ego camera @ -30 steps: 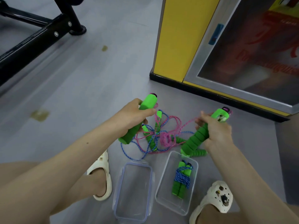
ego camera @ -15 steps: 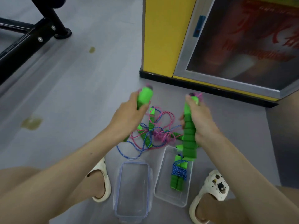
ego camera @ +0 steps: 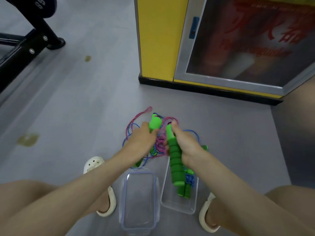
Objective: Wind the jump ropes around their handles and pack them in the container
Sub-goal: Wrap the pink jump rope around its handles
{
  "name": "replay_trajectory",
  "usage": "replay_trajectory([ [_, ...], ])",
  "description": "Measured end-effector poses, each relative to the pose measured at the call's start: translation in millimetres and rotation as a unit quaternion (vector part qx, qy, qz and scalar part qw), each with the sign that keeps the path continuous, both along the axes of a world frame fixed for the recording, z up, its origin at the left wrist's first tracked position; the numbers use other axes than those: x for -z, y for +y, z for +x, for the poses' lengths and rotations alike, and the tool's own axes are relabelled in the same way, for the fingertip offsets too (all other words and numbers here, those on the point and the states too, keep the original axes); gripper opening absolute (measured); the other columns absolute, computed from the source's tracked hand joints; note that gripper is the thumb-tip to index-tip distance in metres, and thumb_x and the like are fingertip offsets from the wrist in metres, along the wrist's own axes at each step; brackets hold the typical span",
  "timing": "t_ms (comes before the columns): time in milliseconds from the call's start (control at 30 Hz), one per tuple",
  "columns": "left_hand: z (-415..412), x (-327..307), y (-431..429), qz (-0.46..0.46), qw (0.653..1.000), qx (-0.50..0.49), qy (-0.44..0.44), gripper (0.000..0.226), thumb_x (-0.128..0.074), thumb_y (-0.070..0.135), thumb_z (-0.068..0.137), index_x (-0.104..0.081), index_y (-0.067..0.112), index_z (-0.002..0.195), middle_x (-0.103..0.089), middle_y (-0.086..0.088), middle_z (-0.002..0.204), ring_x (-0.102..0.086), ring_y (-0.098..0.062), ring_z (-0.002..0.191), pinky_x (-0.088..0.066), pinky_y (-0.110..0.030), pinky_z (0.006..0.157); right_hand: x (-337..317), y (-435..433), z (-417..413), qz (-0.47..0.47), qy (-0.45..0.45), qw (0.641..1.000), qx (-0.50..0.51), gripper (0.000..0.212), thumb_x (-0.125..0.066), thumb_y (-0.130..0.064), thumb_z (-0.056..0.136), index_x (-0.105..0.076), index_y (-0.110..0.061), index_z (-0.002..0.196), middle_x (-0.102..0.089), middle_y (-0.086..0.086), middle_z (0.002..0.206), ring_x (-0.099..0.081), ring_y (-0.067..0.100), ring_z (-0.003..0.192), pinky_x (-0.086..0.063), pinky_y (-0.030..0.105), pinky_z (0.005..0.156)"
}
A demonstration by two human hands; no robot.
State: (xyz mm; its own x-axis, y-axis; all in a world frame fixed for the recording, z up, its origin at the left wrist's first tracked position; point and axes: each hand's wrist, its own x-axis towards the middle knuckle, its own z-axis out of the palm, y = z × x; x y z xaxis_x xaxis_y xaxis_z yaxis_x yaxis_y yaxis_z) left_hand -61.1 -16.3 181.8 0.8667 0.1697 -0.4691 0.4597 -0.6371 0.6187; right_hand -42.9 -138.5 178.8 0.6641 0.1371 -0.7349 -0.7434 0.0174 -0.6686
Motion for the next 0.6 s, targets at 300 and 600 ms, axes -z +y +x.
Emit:
replay_trajectory([
  [300, 3.4, -6.8, -5.5, -0.178, 0.979, -0.056, -0.079, 0.026, -0.043, 0.035, 0.099, -0.055, 0.02, 0.116, -0.066, -0.013, 0.106, -0.062, -0.03, 0.086, -0.049, -0.042, 0.08, -3.3, -10.8, 14.5, 0.142, -0.009, 0.986, 0.085, 0.037, -0.05, -0.039, 0.096, -0.057, -0.008, 0.114, -0.064, 0.018, 0.095, -0.064, 0.028, 0.081, -0.055, 0.033, 0.057],
  [600, -5.9, -1.7, -15.9, -0.189, 0.973, 0.023, -0.127, 0.02, -0.046, 0.032, 0.1, -0.051, 0.036, 0.119, -0.064, 0.011, 0.099, -0.062, -0.011, 0.093, -0.048, -0.038, 0.092, 1.0, -17.5, 12.5, 0.198, 0.01, 0.977, 0.083, 0.043, -0.054, -0.034, 0.092, -0.061, -0.001, 0.117, -0.069, 0.019, 0.104, -0.07, 0.025, 0.079, -0.059, 0.037, 0.063],
])
